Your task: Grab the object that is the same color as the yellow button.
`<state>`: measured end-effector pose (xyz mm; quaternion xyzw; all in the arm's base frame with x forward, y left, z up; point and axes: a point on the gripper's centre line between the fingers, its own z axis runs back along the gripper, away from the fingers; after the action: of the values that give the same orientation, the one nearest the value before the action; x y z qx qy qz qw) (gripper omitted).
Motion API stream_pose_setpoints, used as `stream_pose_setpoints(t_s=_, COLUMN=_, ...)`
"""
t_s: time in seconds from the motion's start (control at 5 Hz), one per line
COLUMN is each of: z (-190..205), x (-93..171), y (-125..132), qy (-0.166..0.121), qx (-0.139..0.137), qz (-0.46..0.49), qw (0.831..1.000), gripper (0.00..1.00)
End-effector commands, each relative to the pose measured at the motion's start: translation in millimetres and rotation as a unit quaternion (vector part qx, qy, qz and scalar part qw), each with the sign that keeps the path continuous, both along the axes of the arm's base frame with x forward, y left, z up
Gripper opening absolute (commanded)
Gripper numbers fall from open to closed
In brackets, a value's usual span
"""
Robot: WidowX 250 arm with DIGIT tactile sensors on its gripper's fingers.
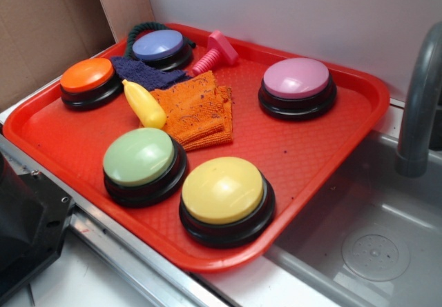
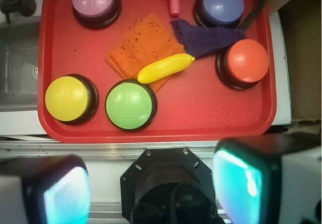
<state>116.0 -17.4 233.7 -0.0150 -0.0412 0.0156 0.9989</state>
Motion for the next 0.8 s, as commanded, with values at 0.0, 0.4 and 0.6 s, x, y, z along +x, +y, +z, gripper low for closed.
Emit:
stream_pose_setpoints(t_s=0.0, z=0.0, x=0.0, y=0.0, qy=0.000, qx=0.000, qz=0.000, qw=1.000, gripper=1.00)
stream_pose_setpoints(t_s=0.4, z=-36.9, x=17.4, y=6.0, qy=-0.007, qx=0.010, qz=0.155, qw=0.988, gripper=1.00)
stream_pose_setpoints(t_s=0.6, z=-61.3, x=30.2, y=12.0, qy=-0.008, qx=0.022, qz=0.277, qw=0.961, gripper=1.00)
